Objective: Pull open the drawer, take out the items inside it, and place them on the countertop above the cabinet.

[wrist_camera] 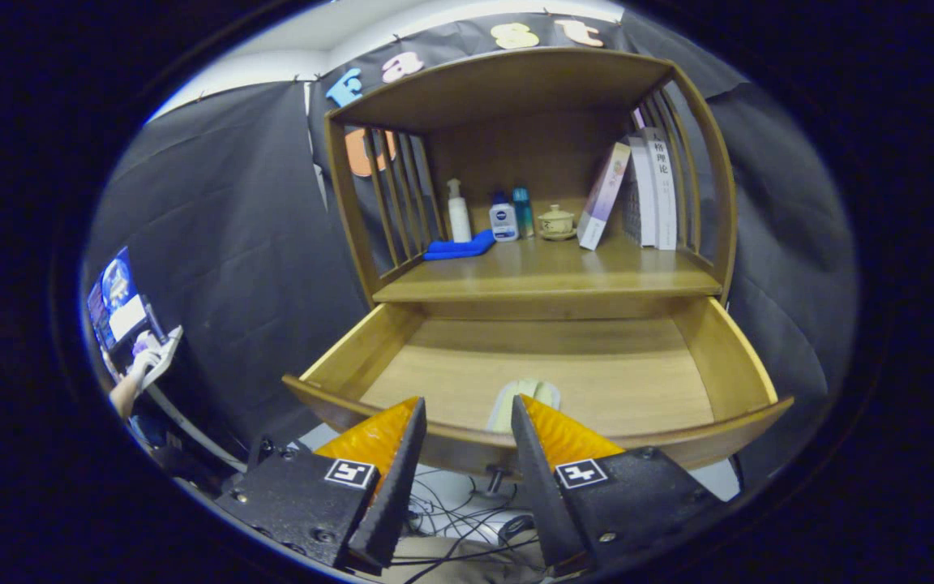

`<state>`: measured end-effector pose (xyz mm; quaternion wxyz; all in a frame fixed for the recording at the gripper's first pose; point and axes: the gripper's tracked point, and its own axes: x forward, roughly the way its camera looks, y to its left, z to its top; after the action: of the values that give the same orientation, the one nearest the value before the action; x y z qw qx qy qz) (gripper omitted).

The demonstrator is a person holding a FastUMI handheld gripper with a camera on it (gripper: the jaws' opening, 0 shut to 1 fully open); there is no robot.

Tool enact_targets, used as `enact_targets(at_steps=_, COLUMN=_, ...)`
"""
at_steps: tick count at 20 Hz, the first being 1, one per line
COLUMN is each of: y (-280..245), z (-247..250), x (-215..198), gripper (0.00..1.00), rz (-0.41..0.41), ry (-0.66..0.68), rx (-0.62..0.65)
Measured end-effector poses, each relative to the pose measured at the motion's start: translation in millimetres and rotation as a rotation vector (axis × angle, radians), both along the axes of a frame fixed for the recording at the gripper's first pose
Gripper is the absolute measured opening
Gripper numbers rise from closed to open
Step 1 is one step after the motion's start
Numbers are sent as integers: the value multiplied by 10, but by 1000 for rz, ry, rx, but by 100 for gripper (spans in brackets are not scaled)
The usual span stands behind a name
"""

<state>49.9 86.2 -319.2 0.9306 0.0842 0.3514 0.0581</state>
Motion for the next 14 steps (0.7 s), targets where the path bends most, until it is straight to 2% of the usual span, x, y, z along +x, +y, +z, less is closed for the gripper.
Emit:
enact_targets(at_steps=4, y=-12, z=-193, x=157, gripper=67, rz=17, ry=179, rx=4)
enact_targets(at_steps=7, y=-53, z=-351, x=269, gripper=67, rz=13, ry=262, rx=2)
enact_targets(at_steps=14, y=-185, z=-832, x=493, gripper=62, rz=-38, ry=455, rx=-15)
